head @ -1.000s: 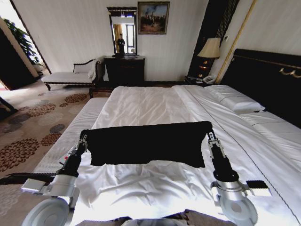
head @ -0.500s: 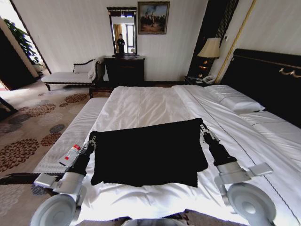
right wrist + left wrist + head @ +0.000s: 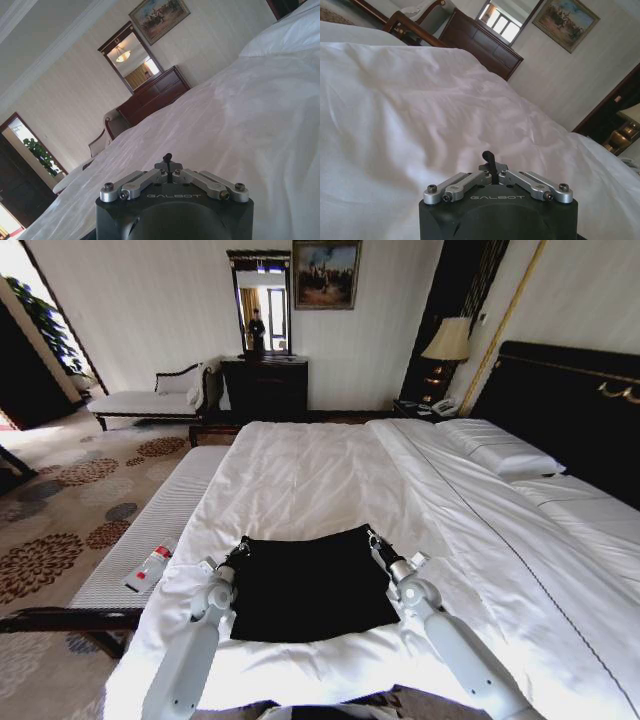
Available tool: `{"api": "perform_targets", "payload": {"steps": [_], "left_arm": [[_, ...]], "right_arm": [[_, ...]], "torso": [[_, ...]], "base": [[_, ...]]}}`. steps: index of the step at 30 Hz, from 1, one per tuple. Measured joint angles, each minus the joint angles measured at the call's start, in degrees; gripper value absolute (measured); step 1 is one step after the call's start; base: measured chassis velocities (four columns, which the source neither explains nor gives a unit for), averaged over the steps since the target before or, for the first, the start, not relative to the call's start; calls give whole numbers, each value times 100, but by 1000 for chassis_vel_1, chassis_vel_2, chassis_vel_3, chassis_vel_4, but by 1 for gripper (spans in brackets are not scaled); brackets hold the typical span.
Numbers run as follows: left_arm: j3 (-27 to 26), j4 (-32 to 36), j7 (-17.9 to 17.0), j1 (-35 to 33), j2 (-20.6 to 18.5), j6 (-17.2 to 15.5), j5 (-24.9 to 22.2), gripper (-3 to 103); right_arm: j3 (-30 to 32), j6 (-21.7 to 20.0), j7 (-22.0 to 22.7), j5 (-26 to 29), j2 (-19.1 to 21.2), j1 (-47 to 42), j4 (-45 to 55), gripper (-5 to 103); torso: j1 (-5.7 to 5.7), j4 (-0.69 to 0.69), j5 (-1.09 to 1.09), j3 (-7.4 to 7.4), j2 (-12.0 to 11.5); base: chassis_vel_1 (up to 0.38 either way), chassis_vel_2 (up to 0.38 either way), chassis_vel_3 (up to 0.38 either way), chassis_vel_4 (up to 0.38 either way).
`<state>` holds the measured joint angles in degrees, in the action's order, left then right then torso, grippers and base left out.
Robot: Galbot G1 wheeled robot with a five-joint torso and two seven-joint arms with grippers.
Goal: Fold the clothes on the bed.
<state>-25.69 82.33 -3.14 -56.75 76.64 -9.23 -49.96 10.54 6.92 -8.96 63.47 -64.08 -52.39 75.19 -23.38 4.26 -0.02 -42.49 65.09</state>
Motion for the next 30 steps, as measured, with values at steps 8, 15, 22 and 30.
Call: {"api": "perform_targets", "payload": {"steps": [8,15,22,30], "left_arm": [[-115,-109,355,-16,38,191,-432,1],[-226,325,721,-499,-79,167,-769,1],[-317,883,1143,-1313,-224,144,-784,1],[-418,1743,1263,-2434,-398,214,-540,1]], "right_arm": [[134,230,-129,165,-272,125,-288,0],[554,321,-556,870,-140,-424,445,0],[833,362,-798,925,242,-1266,1120,0],[1047,555,-841,632,275,-2342,1674,0]], "torso": [[1,-1,3,0,1],[2,-2,3,2,2],[3,2,2,2,3],[3,-1,3,2,3]], "base": [[0,0,0,0],[0,0,0,0],[0,0,0,0],[0,0,0,0]]}}
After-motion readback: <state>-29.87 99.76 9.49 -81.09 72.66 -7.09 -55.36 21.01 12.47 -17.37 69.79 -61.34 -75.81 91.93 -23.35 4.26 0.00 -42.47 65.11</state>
